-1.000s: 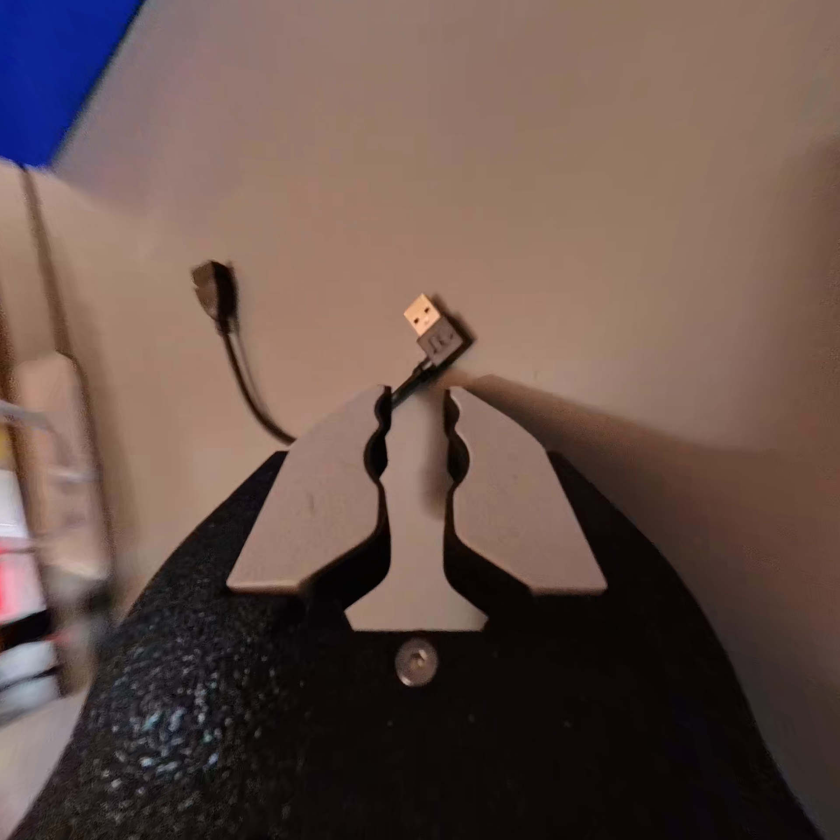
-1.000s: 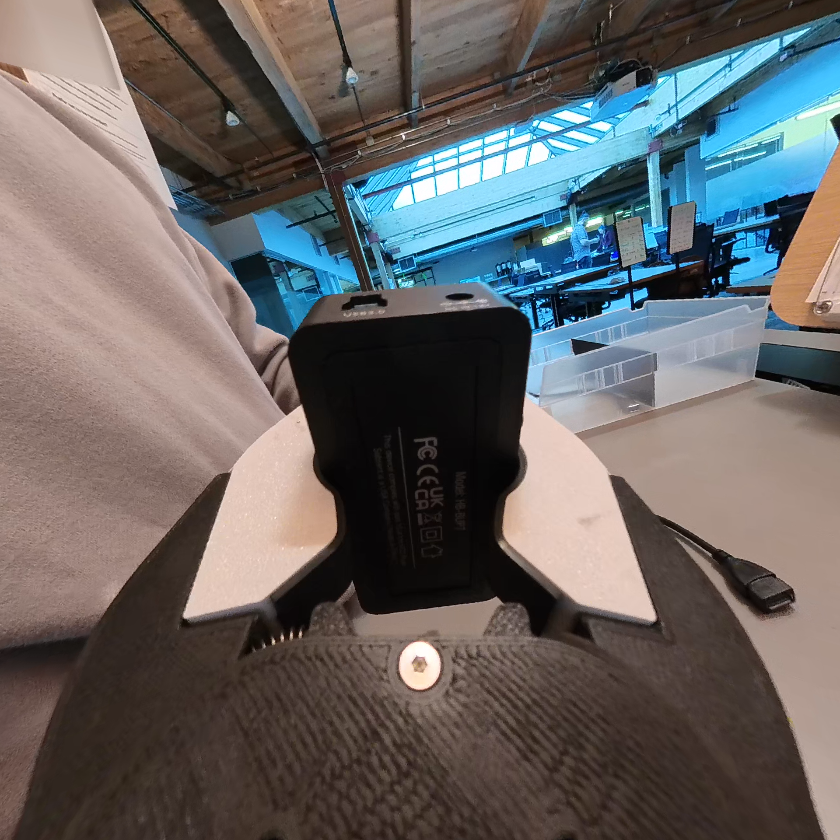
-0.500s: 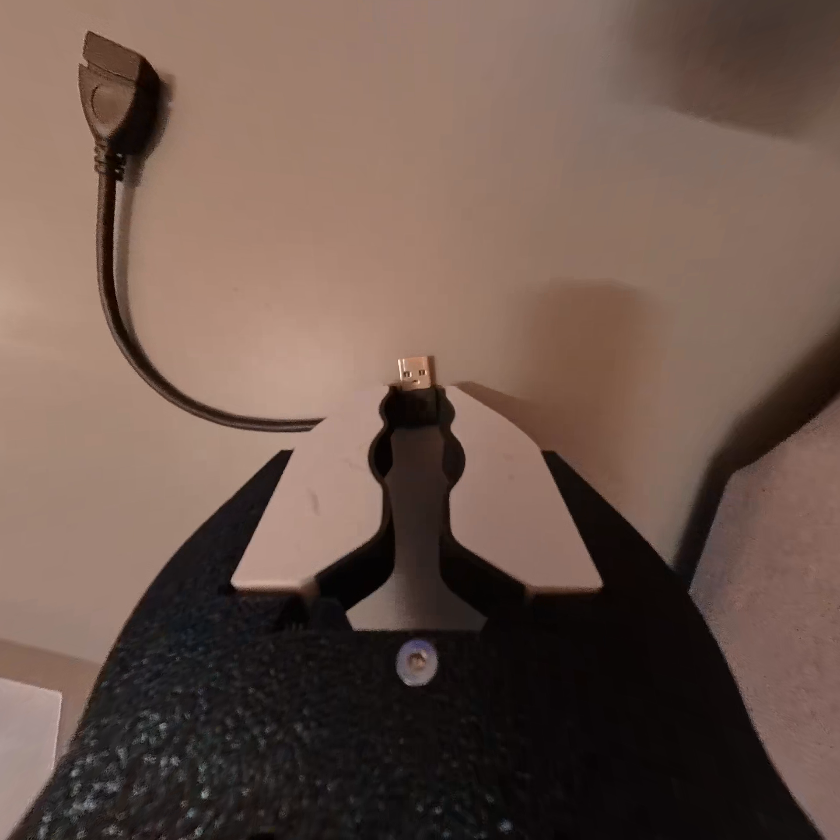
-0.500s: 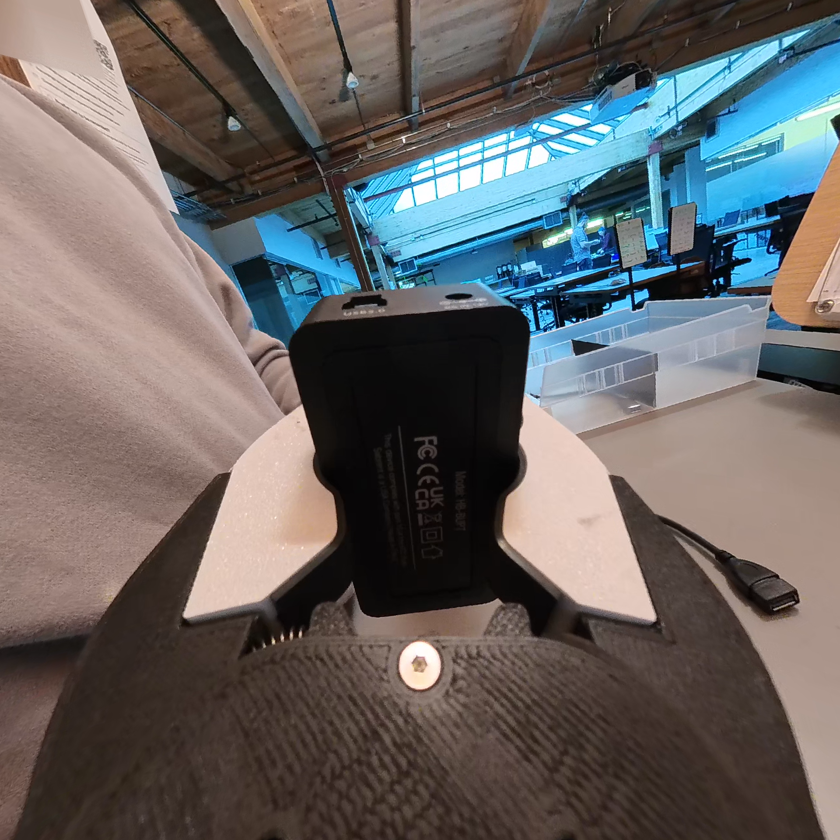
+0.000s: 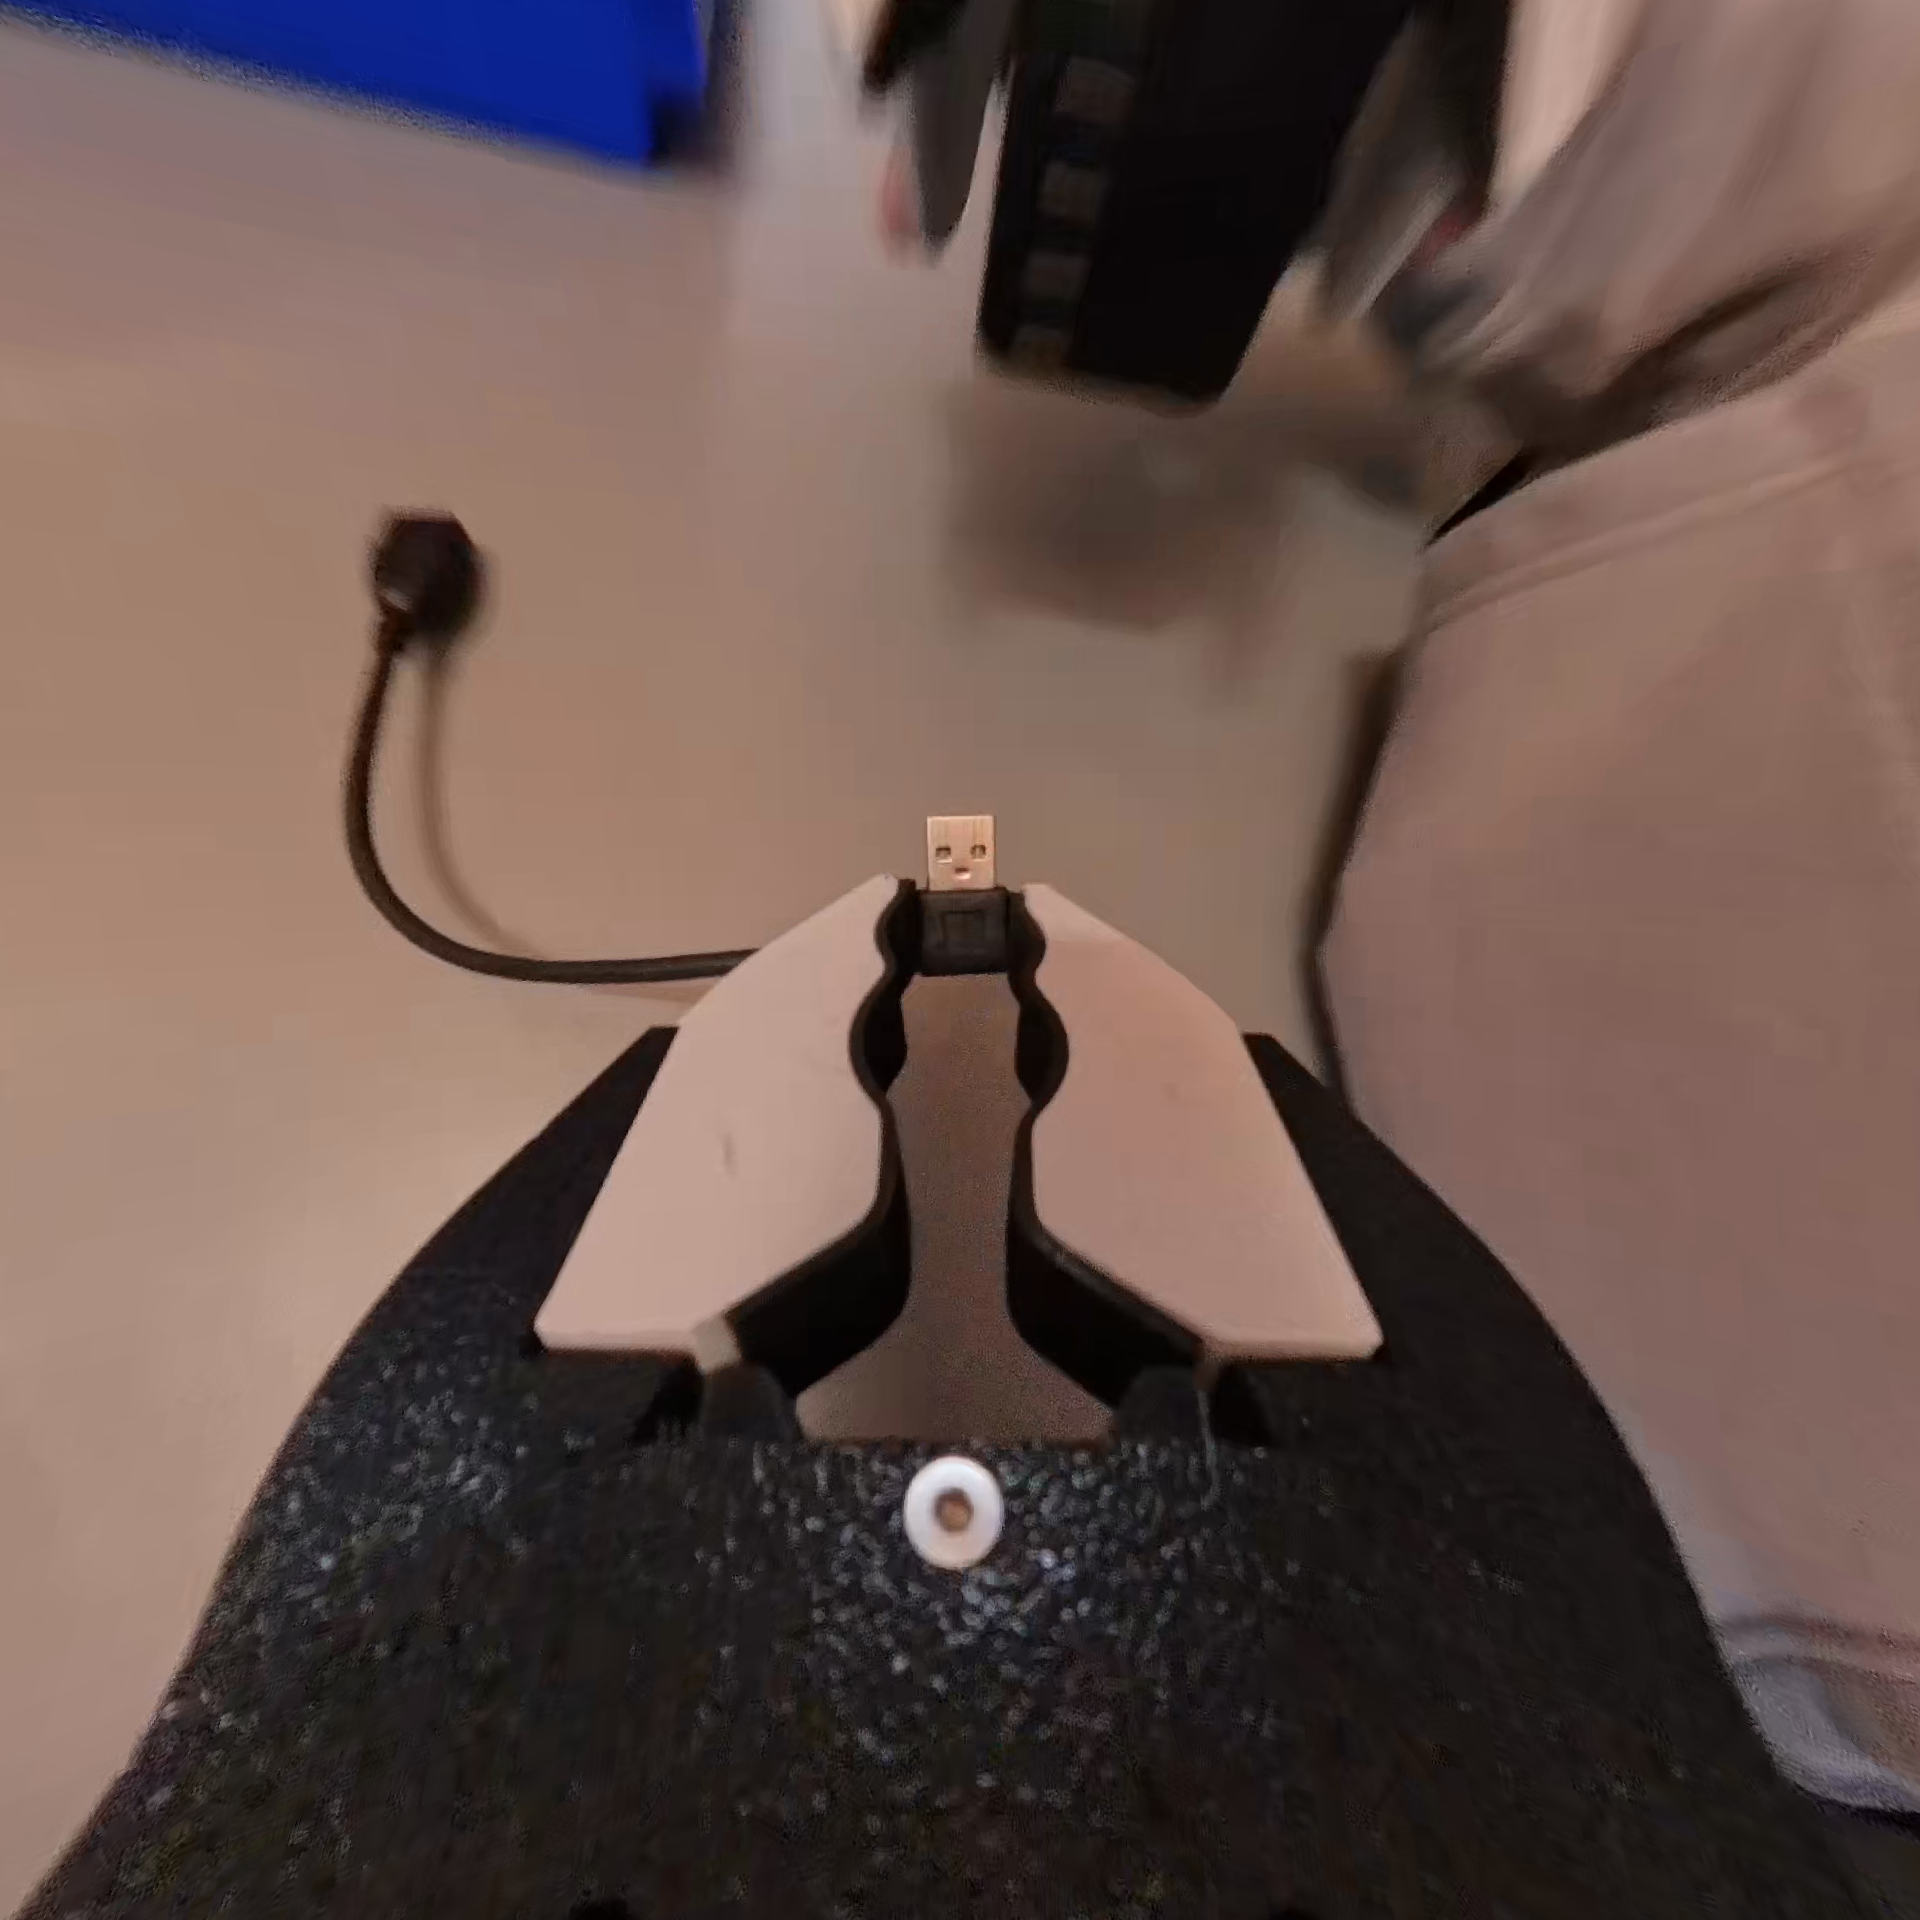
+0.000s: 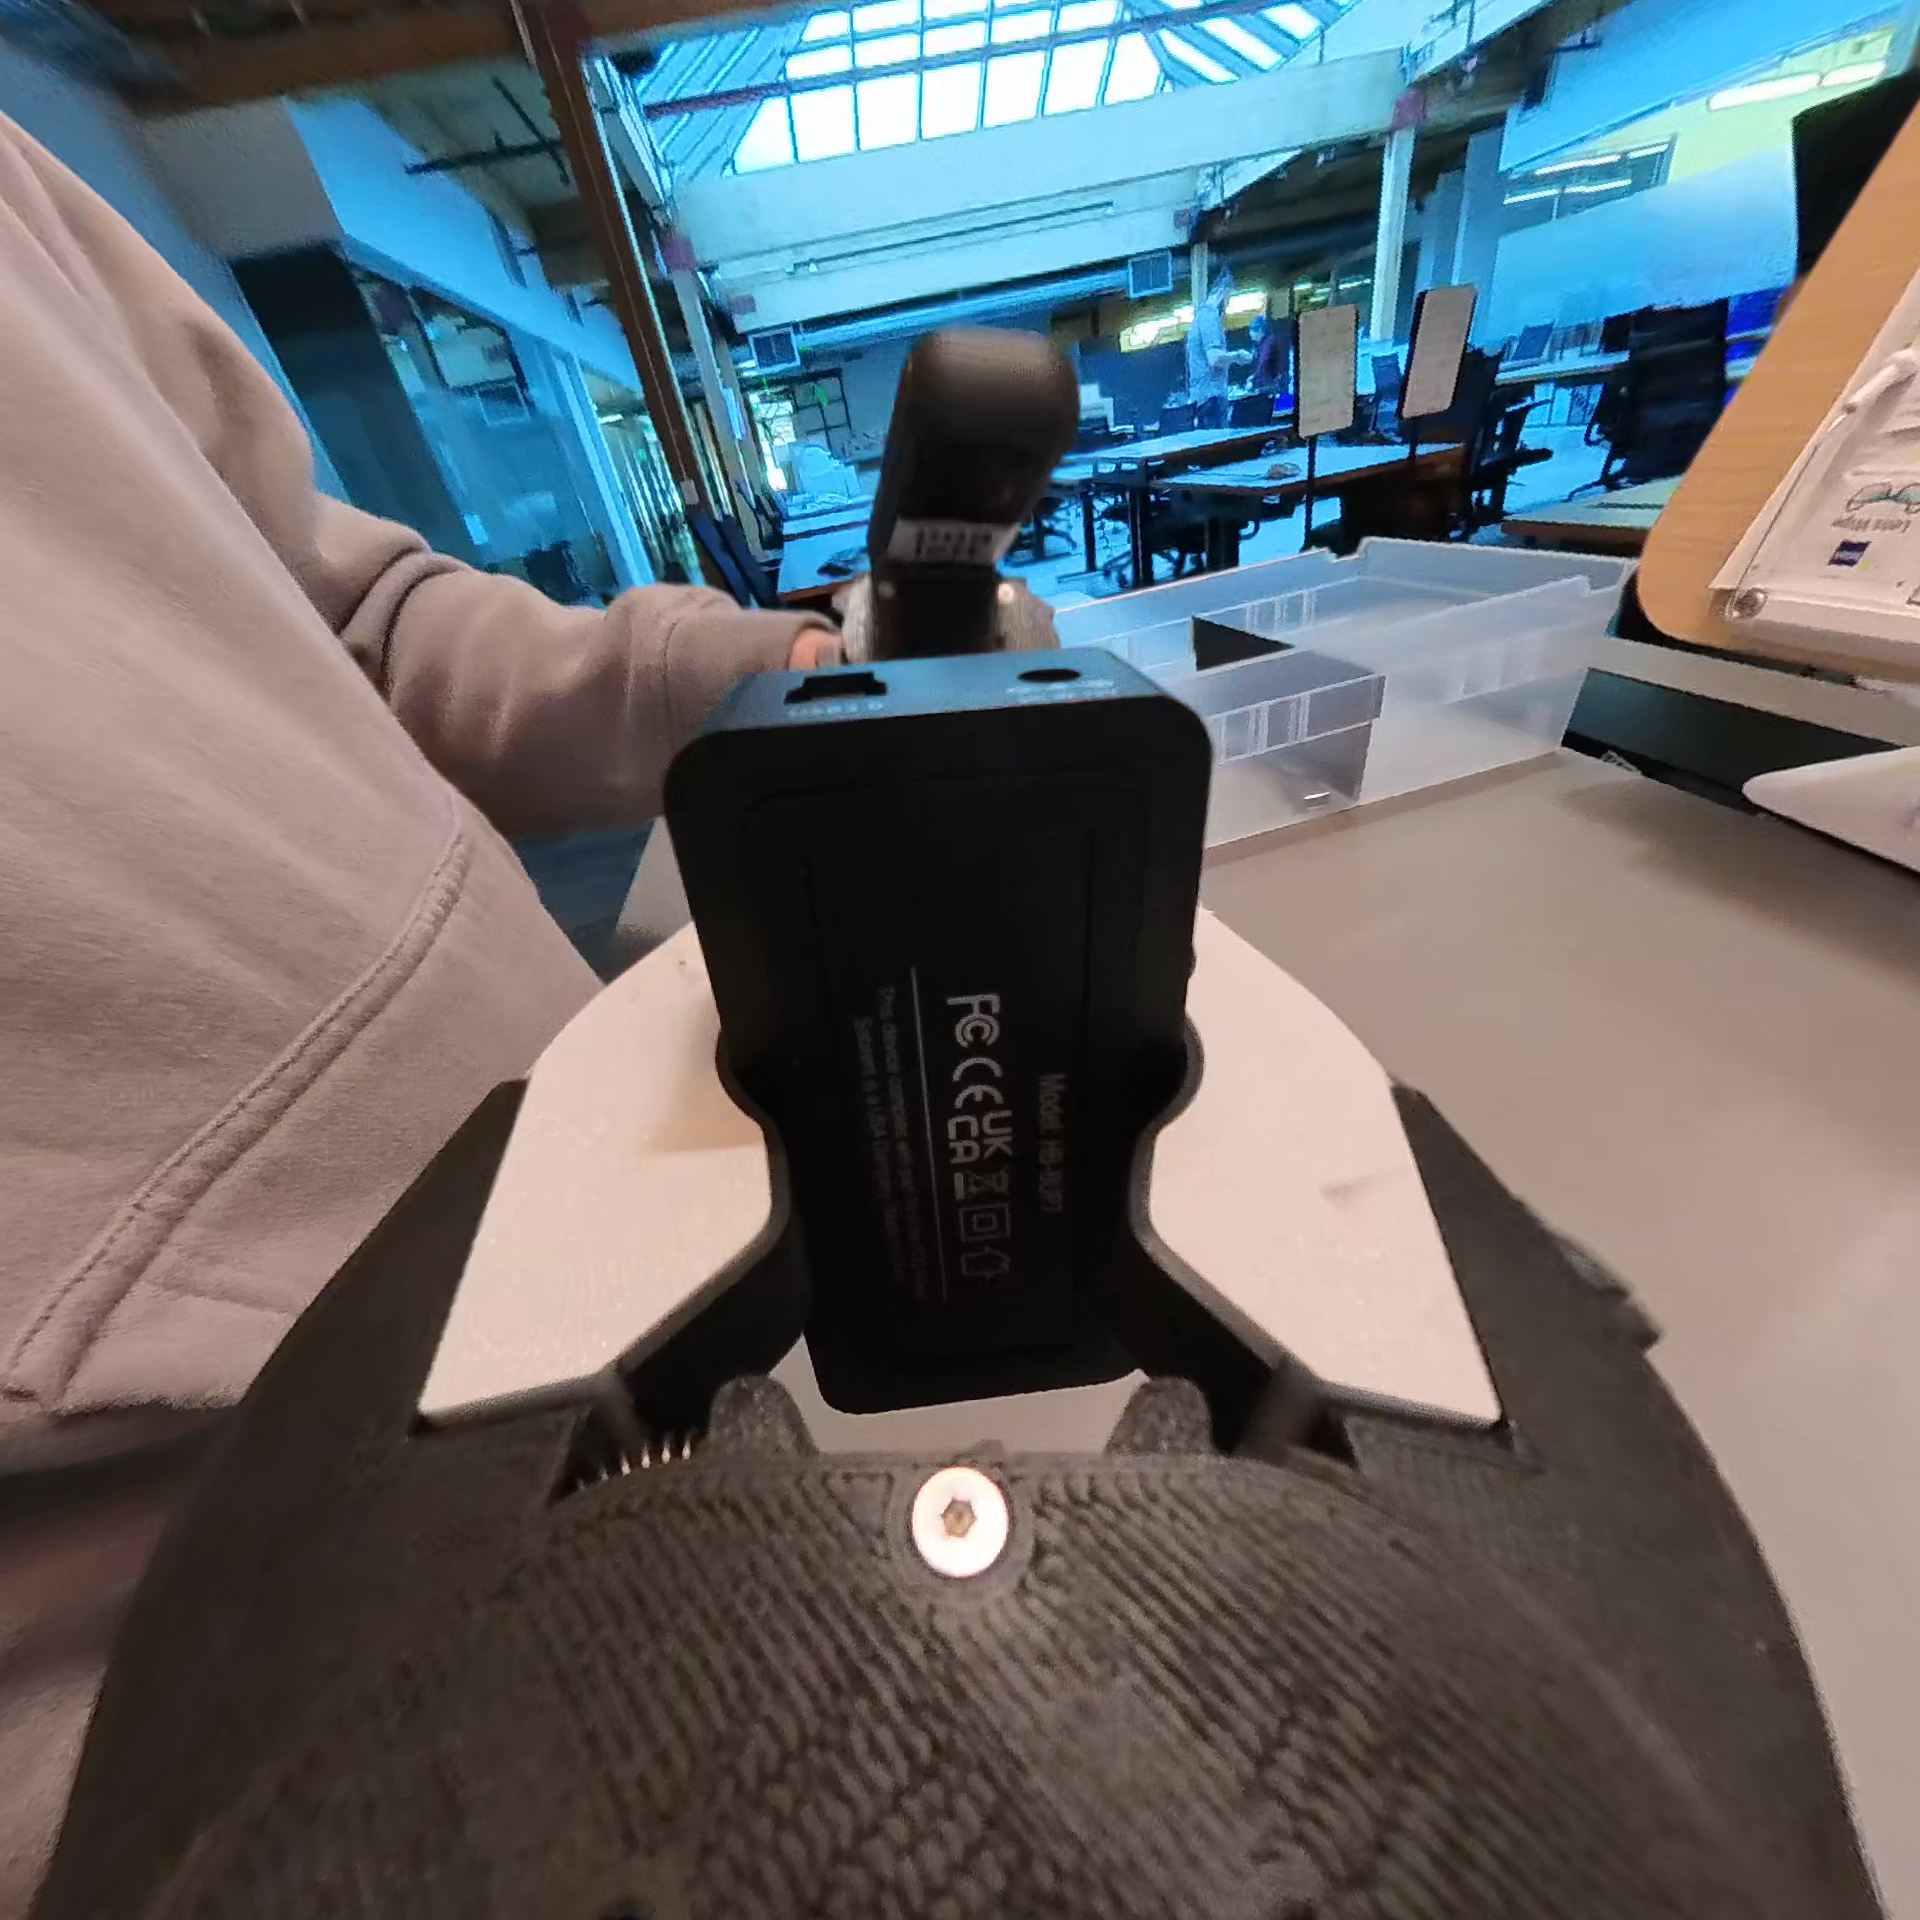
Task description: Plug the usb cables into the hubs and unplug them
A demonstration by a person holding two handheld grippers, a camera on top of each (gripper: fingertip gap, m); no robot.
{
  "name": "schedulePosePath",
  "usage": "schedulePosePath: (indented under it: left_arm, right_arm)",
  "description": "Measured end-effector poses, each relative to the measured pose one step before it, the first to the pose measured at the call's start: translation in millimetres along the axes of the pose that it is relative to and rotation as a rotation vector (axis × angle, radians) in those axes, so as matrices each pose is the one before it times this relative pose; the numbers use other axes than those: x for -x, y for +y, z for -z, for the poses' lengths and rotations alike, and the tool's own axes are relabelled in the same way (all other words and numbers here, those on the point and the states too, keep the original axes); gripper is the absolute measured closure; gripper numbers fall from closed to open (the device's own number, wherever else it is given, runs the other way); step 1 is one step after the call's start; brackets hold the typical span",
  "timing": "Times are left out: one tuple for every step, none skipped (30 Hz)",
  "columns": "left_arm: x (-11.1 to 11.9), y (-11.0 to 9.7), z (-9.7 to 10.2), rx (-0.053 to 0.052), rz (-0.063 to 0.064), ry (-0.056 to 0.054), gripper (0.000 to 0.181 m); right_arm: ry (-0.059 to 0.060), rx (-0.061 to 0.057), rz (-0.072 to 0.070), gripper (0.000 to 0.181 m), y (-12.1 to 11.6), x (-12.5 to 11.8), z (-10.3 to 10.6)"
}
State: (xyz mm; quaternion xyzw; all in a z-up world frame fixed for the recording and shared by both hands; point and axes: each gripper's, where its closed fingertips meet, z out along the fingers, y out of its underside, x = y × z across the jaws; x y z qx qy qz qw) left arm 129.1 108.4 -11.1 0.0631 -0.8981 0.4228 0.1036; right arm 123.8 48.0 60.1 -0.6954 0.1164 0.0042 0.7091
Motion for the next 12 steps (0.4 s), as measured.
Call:
schedulePosePath:
  left_arm:
    - [-1.98, -9.58, 9.07, -0.0535, -0.0012, 0.0267, 0.165]
    - [-3.29, -7.83, 7.56, -0.0398, -0.0018, 0.0319, 0.166]
    - [-3.47, -7.41, 5.94, -0.0356, -0.0054, 0.0253, 0.166]
    - [-2.96, -6.42, 4.22, -0.0278, -0.0081, 0.0146, 0.166]
    - [-3.03, -4.43, 2.70, -0.0117, -0.0094, 0.0115, 0.166]
    - [-1.68, -2.76, 1.62, 0.0041, -0.0049, -0.0016, 0.166]
    - [-1.14, -2.29, 0.89, 0.0118, -0.0016, -0.0061, 0.166]
    - [-2.29, -2.53, 0.60, 0.0133, -0.0025, 0.0017, 0.166]
    - [-1.03, -2.52, 0.39, 0.0185, 0.0016, -0.0094, 0.166]
    - [0.13, -1.69, 0.11, 0.0290, 0.0054, -0.0171, 0.166]
    - [-0.92, -0.53, -0.40, 0.0425, 0.0079, -0.0107, 0.166]
    - [0.01, 0.10, -0.63, 0.0528, 0.0149, -0.0201, 0.166]
  right_arm:
    - [0.0048, 0.0035, 0.0167, 0.108, -0.98, 1.05, -3.19]
    - [-0.0149, 0.0079, 0.0106, 0.108, -0.55, 3.37, -3.16]
    - [-0.0151, 0.0115, 0.0053, 0.108, -0.23, 3.02, -3.02]
    - [0.0000, 0.0105, 0.0095, 0.108, -0.23, 0.64, -2.91]
    - [-0.0061, 0.0093, 0.0043, 0.108, 0.12, 1.27, -2.65]
    - [-0.0140, 0.0077, -0.0026, 0.108, 0.19, 1.97, -2.45]
    - [-0.0036, -0.0003, 0.0021, 0.108, -0.37, 0.69, -1.99]
    - [-0.0051, -0.0055, 0.0012, 0.108, -0.53, 0.78, -1.58]
    - [-0.0111, -0.0050, -0.0057, 0.108, -0.14, 1.37, -1.31]
    - [-0.0022, -0.0043, -0.0038, 0.108, 0.28, 0.21, -1.15]
    - [0.0037, -0.0028, 0.0009, 0.108, 0.54, -0.49, -1.10]
    - [-0.0054, -0.0018, -0.0004, 0.108, 0.86, 0.76, -0.94]
